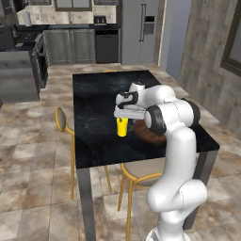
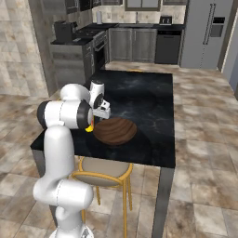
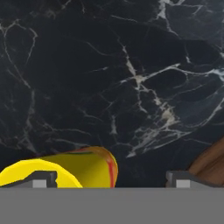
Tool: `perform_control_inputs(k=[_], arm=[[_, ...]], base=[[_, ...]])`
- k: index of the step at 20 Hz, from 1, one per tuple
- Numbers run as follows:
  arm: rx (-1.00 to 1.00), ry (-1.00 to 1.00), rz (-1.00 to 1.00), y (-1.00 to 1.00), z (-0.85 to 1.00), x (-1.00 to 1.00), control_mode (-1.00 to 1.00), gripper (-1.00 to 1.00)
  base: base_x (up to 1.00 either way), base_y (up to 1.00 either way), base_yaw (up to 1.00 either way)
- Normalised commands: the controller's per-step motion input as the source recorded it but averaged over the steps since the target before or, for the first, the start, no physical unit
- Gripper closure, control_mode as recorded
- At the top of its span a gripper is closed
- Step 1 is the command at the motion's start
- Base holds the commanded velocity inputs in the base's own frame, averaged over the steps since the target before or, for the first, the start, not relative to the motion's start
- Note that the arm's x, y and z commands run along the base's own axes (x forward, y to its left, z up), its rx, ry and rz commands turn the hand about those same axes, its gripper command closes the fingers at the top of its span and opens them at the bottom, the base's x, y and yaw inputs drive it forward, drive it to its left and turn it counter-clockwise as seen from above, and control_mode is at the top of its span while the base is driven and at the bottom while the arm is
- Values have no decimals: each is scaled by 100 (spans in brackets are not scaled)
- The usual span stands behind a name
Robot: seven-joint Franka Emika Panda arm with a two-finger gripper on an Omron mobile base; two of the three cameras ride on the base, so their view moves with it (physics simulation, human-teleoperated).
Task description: Place the cup inside the bowl on the dining table and move the bowl to any counter.
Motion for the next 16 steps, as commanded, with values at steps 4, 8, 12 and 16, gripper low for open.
perform_control_inputs(k=[4, 8, 12, 16], arm=[[0, 1, 0, 0, -1, 0, -100, -100], [0, 0, 0, 0, 0, 0, -100, -100], [0, 0, 0, 0, 0, 0, -100, -100], [0, 0, 0, 0, 0, 0, -100, -100]], base=[[0, 0, 0], [0, 0, 0], [0, 0, 0], [0, 0, 0]])
